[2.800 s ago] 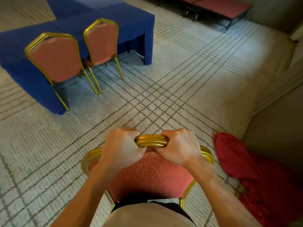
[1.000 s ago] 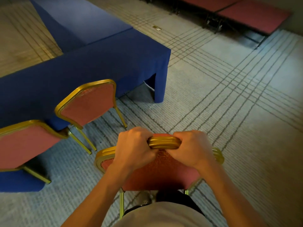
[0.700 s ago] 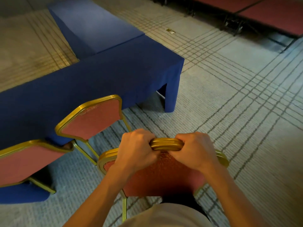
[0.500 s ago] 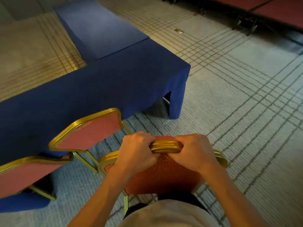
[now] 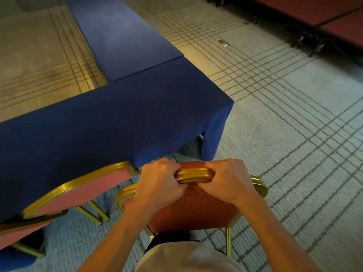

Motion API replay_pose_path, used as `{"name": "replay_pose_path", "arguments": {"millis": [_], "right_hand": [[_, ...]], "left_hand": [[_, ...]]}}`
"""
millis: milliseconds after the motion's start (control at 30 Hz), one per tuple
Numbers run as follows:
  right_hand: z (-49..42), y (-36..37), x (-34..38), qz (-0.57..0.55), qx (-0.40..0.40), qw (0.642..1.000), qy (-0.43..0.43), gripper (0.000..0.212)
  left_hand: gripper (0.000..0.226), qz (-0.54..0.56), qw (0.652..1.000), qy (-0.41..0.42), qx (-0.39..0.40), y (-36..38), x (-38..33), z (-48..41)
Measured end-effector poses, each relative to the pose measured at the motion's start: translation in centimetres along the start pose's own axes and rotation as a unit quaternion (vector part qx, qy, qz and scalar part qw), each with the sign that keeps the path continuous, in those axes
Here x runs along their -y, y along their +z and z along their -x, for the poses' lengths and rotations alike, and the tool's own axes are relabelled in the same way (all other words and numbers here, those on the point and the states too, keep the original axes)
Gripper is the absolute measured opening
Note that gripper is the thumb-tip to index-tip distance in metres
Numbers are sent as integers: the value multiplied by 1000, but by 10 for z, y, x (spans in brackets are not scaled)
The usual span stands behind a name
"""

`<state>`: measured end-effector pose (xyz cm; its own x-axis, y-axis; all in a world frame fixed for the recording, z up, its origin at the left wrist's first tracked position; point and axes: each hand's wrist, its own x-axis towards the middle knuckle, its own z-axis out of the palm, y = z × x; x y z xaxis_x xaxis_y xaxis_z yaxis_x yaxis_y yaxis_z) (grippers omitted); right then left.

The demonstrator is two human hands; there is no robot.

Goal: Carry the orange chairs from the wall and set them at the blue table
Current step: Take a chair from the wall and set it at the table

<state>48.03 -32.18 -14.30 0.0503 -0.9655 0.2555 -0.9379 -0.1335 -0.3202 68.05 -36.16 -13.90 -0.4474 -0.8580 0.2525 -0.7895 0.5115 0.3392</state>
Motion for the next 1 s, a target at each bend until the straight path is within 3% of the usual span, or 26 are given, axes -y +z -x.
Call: {"name": "replay_pose_path", "arguments": {"millis": [467, 800, 1000], "right_hand": [[-209, 45, -68, -6, 25, 999, -47, 41], [-293, 70, -98, -34, 68, 992, -103, 42], [-323, 97, -123, -36, 95, 986, -132, 38]], "left_hand": [[34, 20, 997, -71, 0, 47, 82, -178], [36, 11, 994, -106, 6, 57, 109, -248], [34, 14, 987, -150, 59, 75, 116, -273]]}}
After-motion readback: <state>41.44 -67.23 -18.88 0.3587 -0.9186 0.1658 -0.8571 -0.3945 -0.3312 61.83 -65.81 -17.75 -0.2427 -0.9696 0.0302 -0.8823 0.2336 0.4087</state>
